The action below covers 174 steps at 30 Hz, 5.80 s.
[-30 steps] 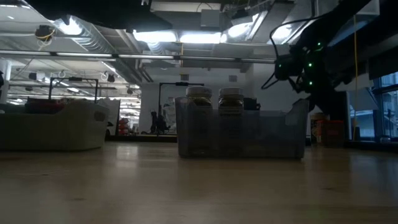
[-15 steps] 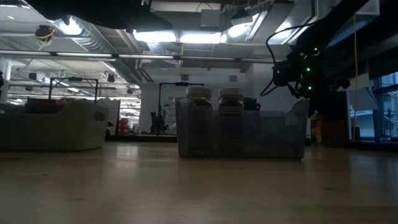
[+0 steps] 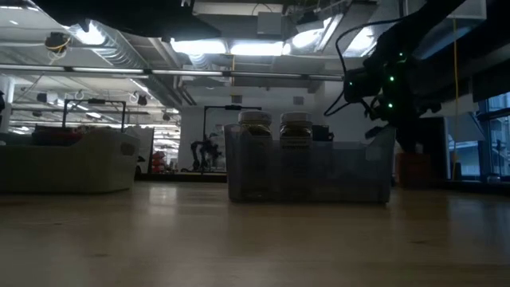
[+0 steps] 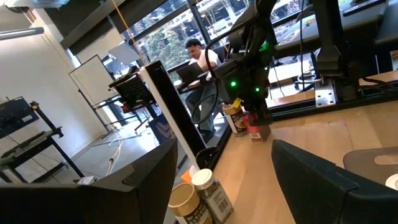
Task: Sort spices by type
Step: Put the top red seasoning can into the gray bin
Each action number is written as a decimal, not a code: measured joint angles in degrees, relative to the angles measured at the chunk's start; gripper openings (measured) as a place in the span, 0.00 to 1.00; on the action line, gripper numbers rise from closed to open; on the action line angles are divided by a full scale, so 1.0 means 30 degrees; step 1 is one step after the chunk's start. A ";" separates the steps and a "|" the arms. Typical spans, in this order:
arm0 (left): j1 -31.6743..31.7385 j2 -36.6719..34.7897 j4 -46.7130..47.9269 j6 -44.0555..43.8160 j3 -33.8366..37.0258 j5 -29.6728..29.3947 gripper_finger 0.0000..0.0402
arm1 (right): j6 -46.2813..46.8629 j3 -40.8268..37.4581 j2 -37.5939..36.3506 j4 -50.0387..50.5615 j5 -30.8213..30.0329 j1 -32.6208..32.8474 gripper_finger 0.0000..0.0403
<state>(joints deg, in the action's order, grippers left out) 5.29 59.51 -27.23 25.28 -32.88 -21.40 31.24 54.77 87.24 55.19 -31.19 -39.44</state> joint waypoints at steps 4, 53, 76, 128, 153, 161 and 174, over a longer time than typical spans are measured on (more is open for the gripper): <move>0.0002 0.0000 0.0002 0.0000 0.0000 0.0004 0.62 | 0.0183 0.0767 0.0034 0.0516 0.1324 0.0762 0.04; 0.0002 0.0007 0.0340 0.0083 0.0000 0.0004 0.62 | -0.8139 -0.2974 -0.8209 -0.4385 0.3913 0.3771 0.04; 0.0038 0.0007 0.0483 0.0080 0.0000 0.0004 0.62 | -0.8078 -0.3428 -0.7874 -0.5331 0.4538 0.3779 0.66; 0.0038 0.0007 0.0716 0.0080 0.0000 0.0004 0.62 | -1.3500 -0.8113 -0.7214 -1.0863 0.5762 0.3766 0.84; 0.0031 0.0007 0.0709 0.0087 0.0002 0.0004 0.62 | -1.1988 -0.7007 -0.5411 -1.1373 0.7122 0.3787 0.49; 0.0031 0.0021 0.0458 -0.0645 0.0004 0.0004 0.62 | -1.1402 -0.5325 -0.5418 -1.1391 0.8295 0.3839 0.50; 0.0031 0.0109 0.0417 -0.1674 0.0007 0.0004 0.62 | -1.1404 -0.2205 -0.5418 -1.2062 0.8426 0.8053 0.50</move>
<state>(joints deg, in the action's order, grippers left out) 5.39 59.83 -25.98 20.26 -32.86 -21.39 -2.97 48.16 70.98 19.00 -5.91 -15.28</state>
